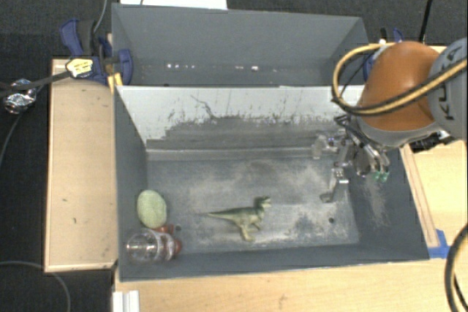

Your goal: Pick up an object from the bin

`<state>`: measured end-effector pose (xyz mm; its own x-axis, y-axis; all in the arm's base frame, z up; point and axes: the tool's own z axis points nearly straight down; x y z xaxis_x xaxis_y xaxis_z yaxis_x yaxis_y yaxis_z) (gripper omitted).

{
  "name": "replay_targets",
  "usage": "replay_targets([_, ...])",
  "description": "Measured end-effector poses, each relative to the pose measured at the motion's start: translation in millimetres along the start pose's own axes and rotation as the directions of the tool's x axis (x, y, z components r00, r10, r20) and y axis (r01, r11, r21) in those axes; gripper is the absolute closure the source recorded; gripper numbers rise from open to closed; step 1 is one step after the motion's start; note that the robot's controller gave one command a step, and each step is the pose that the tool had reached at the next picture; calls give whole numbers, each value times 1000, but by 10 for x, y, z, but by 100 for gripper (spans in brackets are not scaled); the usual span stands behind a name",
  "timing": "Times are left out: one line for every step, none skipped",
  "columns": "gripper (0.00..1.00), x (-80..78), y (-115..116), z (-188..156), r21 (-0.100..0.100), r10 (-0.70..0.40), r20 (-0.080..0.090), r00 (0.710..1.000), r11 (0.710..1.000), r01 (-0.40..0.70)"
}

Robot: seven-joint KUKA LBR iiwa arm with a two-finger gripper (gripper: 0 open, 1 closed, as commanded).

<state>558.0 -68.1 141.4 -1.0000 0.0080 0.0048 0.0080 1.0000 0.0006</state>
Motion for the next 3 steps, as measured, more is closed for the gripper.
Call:
replay_targets([0,-17,2,-47,1,-2,8,1000,1000,2])
replay_targets([0,17,262,16,4,-114,7,993,993,114])
replay_targets([0,585,889,24,2,-311,7,950,950,311])
